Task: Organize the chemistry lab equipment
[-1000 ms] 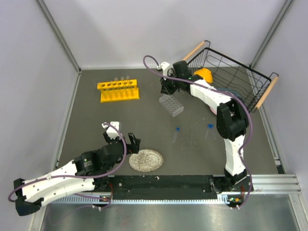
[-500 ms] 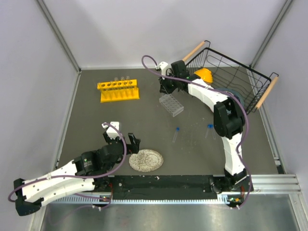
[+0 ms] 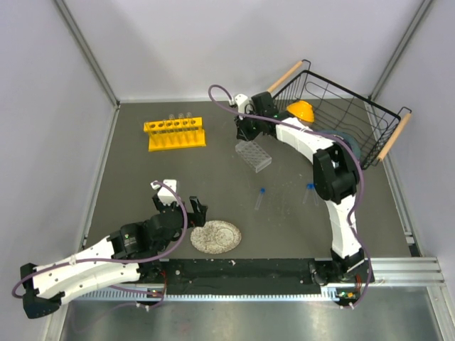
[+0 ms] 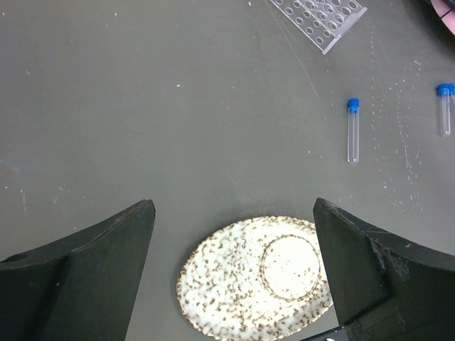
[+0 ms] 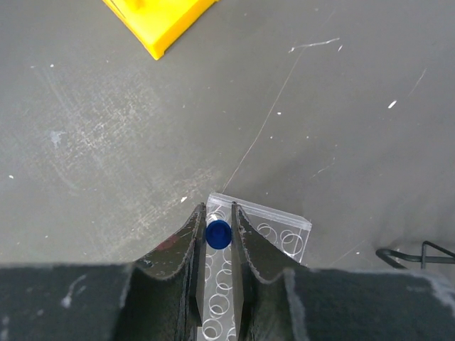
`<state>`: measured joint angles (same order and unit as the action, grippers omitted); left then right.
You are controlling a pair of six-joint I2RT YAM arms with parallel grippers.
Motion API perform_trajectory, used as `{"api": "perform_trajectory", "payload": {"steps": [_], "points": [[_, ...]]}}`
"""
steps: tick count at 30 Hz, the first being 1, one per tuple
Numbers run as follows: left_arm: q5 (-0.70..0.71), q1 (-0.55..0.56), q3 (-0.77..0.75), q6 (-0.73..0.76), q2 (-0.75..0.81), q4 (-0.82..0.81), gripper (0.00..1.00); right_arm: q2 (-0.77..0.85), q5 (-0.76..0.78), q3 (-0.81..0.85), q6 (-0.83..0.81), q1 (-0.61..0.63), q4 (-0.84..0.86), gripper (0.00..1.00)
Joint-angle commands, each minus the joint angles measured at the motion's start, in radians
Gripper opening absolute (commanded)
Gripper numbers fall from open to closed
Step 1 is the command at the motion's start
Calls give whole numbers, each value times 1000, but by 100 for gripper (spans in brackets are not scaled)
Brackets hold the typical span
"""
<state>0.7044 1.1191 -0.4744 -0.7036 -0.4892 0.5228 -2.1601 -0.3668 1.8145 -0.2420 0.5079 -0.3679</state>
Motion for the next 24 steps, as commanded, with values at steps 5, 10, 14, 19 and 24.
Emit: {"api": "perform_trajectory", "payload": {"steps": [5,10,14,19,24], "points": [[-5,-5,2,9,-3,-47,99,-40,0,0,-8,14,9,19],[-22,-5,2,1,-3,-56,99,-27,-17,-14,-10,12,3,30],[-52,-5,2,3,-11,-84,99,14,-24,-38,-17,14,3,33],[-108,-5,-1,4,-32,-147,99,85,-27,-70,-23,12,4,45],[-167,-8,-10,-4,-77,-191,99,147,-29,-93,-22,12,3,58]]}}
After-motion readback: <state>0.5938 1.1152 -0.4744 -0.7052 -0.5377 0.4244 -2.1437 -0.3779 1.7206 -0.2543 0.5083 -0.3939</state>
